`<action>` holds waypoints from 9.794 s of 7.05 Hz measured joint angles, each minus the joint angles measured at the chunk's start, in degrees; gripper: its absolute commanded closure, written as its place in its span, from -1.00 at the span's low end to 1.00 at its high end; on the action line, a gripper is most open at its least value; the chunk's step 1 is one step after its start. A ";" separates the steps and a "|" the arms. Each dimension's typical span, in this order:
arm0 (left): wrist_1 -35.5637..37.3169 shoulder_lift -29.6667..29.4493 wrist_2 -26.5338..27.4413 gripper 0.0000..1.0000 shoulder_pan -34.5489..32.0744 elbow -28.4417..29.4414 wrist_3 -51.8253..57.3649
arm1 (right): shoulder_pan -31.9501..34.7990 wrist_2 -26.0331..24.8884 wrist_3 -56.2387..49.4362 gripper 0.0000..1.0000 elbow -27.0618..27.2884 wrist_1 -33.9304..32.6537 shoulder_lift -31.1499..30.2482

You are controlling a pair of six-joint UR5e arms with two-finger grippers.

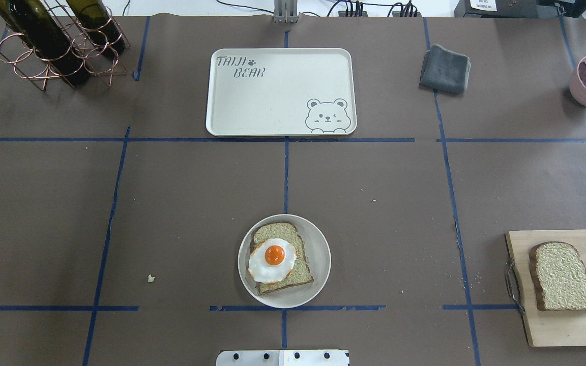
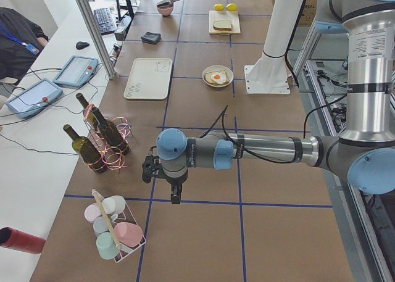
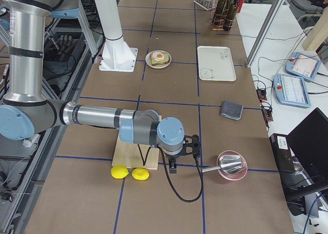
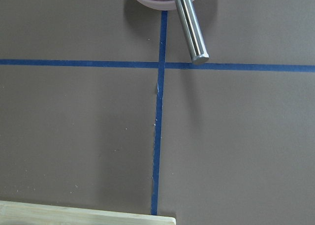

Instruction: Make sandwich and place on tray

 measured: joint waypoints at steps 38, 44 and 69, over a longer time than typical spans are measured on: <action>-27.99 -16.74 4.04 -1.00 33.39 -8.71 -65.83 | -55.67 -21.54 72.05 1.00 12.72 60.74 -22.66; -28.07 -16.76 4.04 -1.00 33.39 -7.86 -65.75 | -45.43 -8.37 77.90 1.00 17.69 62.84 -10.61; -32.54 -21.04 18.18 -0.49 52.36 -5.11 -83.11 | -69.35 -35.93 87.51 -1.00 17.05 11.88 28.69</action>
